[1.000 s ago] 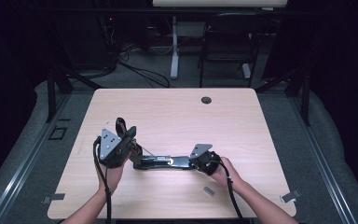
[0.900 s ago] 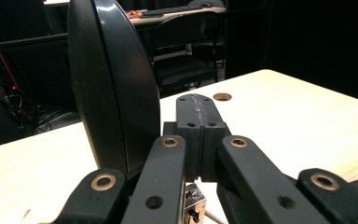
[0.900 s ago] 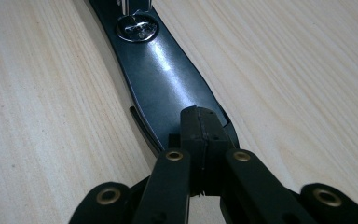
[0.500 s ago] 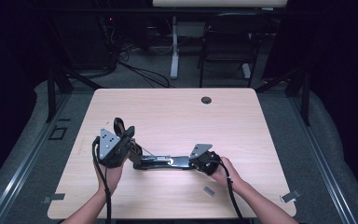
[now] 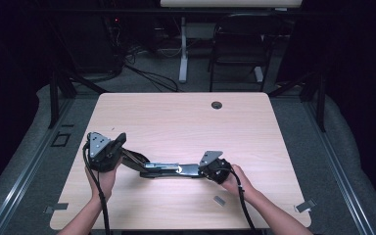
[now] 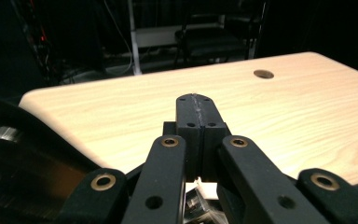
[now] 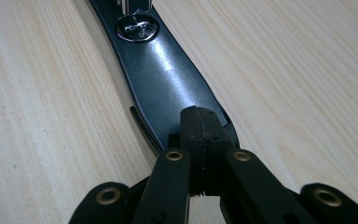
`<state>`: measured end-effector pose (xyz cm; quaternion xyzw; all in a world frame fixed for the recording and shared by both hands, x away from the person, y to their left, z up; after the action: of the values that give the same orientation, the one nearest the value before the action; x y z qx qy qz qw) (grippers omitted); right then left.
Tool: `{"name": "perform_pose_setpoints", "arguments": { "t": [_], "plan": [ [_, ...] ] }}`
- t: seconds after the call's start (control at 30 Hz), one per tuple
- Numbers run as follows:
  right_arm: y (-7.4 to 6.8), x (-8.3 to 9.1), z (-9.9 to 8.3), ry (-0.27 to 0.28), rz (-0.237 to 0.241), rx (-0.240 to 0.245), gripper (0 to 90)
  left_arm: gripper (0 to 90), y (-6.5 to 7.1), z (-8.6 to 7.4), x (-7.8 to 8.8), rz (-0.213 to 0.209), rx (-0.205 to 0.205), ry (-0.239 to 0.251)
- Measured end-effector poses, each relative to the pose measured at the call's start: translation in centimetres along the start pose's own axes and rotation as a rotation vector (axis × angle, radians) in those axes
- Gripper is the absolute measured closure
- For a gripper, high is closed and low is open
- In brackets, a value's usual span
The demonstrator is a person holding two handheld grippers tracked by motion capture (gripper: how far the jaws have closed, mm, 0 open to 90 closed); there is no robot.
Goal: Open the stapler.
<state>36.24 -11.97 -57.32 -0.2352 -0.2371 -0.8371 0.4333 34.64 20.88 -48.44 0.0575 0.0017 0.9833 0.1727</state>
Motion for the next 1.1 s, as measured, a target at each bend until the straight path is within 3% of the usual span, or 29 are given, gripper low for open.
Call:
{"name": "perform_pose_setpoints", "arguments": {
  "t": [0.4,0.57,0.67,0.83,0.93,0.97,1.1],
  "plan": [
    [0.0,0.1,0.0,-0.002,0.001,-0.009,90.0,88.6,0.2,0.3,0.1,-0.017,-0.008,0.004],
    [0.1,0.0,-0.1,0.003,0.004,-0.015,90.0,76.0,1.1,0.8,0.3,-0.099,-0.007,-0.027],
    [0.2,0.1,-0.1,0.008,0.008,-0.046,90.0,62.3,1.8,0.8,0.2,-0.153,-0.01,-0.076],
    [0.4,0.1,0.0,-0.006,0.026,-0.059,86.8,44.2,2.9,0.4,0.2,-0.244,-0.007,-0.158],
    [0.8,0.2,0.0,-0.016,0.048,-0.075,83.8,39.5,3.4,0.2,0.4,-0.288,-0.005,-0.182],
    [0.9,0.4,0.0,-0.03,0.052,-0.066,82.4,38.8,3.5,0.2,0.5,-0.29,-0.011,-0.182],
    [1.4,0.6,0.0,-0.048,0.09,-0.116,70.4,37.1,3.8,0.3,1.1,-0.306,-0.033,-0.178]
  ]
}}
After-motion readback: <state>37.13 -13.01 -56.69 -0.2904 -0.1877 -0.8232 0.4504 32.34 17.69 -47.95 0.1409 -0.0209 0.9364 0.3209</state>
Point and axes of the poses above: each handheld gripper's, and its own axes: x roughly backward along the jaws, z roughly out of its top, y roughly to its right, the point moved 2 cm from there along -x, roughly forward along the jaws, and after that the axes turned 13 degrees about y, right-handed, at the moved point
